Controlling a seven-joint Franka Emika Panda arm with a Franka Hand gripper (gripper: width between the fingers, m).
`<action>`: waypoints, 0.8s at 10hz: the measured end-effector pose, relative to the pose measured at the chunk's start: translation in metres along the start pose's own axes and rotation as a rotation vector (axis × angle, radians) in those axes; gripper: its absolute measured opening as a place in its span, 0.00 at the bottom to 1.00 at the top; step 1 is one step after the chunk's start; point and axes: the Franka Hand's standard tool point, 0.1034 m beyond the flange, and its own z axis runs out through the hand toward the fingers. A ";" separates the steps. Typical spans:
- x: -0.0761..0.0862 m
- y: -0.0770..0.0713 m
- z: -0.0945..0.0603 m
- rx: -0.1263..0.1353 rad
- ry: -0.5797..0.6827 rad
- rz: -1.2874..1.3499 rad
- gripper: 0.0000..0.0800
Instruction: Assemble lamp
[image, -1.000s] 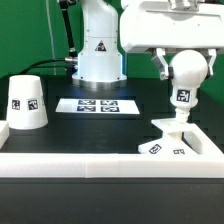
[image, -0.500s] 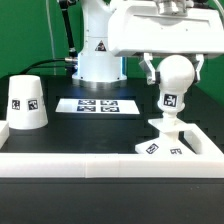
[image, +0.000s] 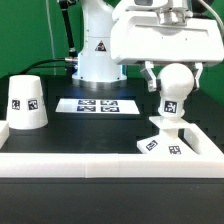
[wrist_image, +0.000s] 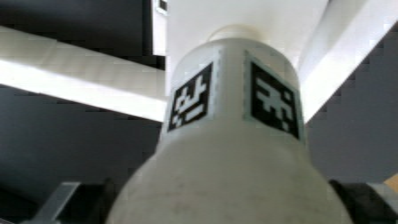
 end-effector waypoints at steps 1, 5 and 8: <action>-0.002 0.000 0.000 -0.006 0.015 -0.001 0.72; -0.009 -0.001 -0.002 -0.027 0.065 -0.005 0.72; -0.010 -0.001 -0.001 -0.027 0.064 -0.005 0.87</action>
Offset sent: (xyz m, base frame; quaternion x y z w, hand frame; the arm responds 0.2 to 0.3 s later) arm -0.0204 0.0037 -0.0113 -0.0040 0.0311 0.0038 0.9995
